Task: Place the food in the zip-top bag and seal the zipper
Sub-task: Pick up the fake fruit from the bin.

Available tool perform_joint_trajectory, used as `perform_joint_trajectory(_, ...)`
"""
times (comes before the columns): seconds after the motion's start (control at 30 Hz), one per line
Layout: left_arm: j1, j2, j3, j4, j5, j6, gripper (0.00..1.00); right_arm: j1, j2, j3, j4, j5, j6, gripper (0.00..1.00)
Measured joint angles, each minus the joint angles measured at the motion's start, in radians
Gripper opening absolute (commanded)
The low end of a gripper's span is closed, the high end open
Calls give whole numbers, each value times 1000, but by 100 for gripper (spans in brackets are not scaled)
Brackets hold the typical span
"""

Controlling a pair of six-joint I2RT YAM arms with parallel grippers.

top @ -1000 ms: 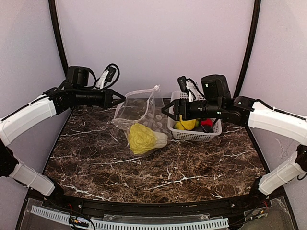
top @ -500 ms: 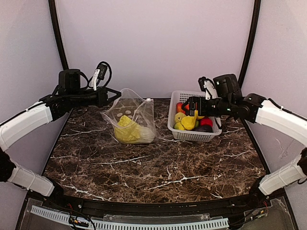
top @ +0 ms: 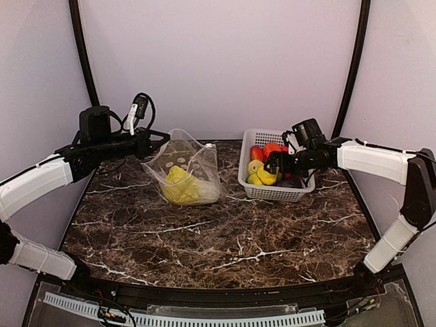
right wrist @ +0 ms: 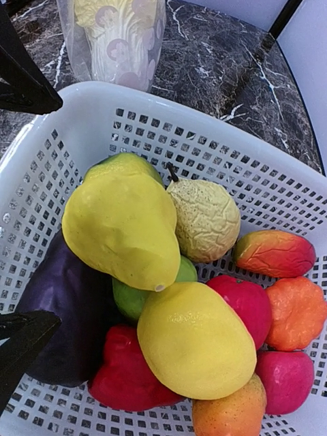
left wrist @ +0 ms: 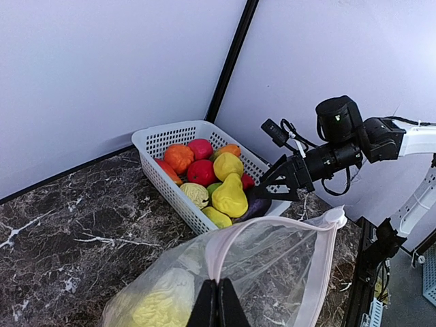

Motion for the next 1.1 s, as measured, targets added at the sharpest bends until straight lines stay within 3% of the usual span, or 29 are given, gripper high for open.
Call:
perform_joint_trajectory(0.37, 0, -9, -6, 15, 2, -15, 1, -14, 138, 0, 79, -64, 32, 95)
perform_joint_trajectory(0.57, 0, -10, -10, 20, 5, -21, 1, -14, 164, 6, 102, -71, 39, 86)
perform_joint_trajectory(0.93, 0, -10, -10, 28, 7, -22, 1, -14, 206, 25, 135, -68, 51, 84)
perform_joint_trajectory(1.1, 0, -10, -10, 28, 7, -22, 1, -14, 227, 42, 154, -50, 61, 75)
